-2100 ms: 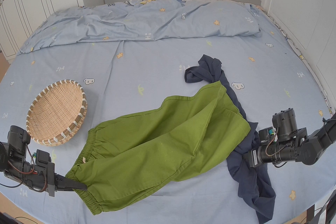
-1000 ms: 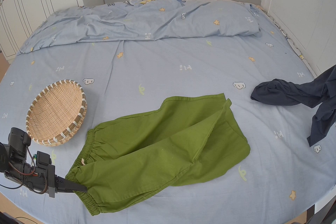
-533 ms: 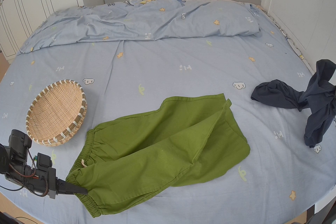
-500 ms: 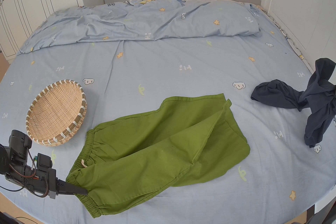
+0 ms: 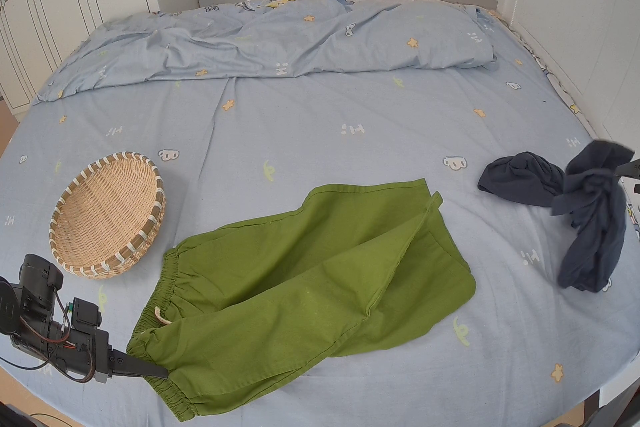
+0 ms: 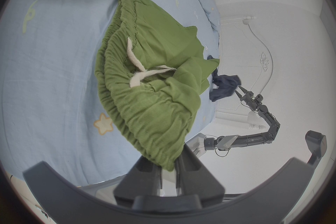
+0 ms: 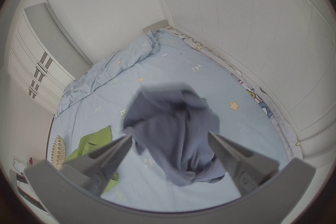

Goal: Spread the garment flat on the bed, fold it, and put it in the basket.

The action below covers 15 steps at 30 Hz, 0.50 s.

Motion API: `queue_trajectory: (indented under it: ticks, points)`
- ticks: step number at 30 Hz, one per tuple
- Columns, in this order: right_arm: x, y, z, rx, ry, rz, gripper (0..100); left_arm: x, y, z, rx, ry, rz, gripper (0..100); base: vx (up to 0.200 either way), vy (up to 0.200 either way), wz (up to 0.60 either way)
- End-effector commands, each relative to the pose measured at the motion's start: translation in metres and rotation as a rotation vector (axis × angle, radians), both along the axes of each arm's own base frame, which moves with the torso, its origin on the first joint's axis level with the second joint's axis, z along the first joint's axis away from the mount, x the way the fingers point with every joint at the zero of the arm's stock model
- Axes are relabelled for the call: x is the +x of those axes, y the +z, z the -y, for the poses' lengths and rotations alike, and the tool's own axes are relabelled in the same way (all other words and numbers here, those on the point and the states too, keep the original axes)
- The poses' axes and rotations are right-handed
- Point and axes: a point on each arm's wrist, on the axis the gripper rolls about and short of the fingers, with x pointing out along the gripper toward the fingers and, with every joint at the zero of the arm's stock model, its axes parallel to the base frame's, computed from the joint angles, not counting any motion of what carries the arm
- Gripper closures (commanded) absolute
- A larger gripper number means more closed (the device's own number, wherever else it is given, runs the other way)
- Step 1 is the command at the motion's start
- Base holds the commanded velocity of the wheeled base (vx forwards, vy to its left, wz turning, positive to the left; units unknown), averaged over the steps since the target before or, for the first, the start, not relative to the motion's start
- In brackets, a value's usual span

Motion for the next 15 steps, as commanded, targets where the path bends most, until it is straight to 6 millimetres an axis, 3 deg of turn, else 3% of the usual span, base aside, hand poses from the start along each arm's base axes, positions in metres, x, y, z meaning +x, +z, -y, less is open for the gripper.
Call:
queue_trajectory:
  ticks: [1, 5, 10, 13, 14, 15]
  points:
    - [0.000, 0.002, -0.006, -0.002, 0.018, 0.001, 0, 0.000, -0.001, 0.000, -0.002, 0.001, -0.004, 100, 0.000, 0.000, 0.00]
    - [-0.001, 0.006, -0.013, -0.007, 0.044, 0.011, 0, 0.000, -0.001, 0.000, -0.002, -0.001, -0.004, 100, 0.000, 0.000, 0.00]
    - [-0.015, 0.014, -0.069, 0.086, 0.267, -0.050, 0, 0.000, -0.001, 0.002, 0.001, -0.014, -0.002, 100, 0.000, 0.000, 0.00]
    - [-0.013, -0.002, -0.113, 0.159, 0.482, -0.164, 0, 0.000, -0.001, 0.001, 0.001, -0.011, -0.002, 100, 0.000, 0.000, 0.00]
    - [-0.013, -0.003, -0.114, 0.161, 0.490, -0.171, 0, 0.000, -0.001, 0.001, 0.002, -0.010, -0.003, 100, 0.000, 0.000, 0.00]
    - [-0.007, -0.016, -0.129, 0.176, 0.553, -0.229, 0, 0.000, -0.001, 0.000, 0.003, -0.001, -0.001, 100, 0.000, 0.000, 0.00]
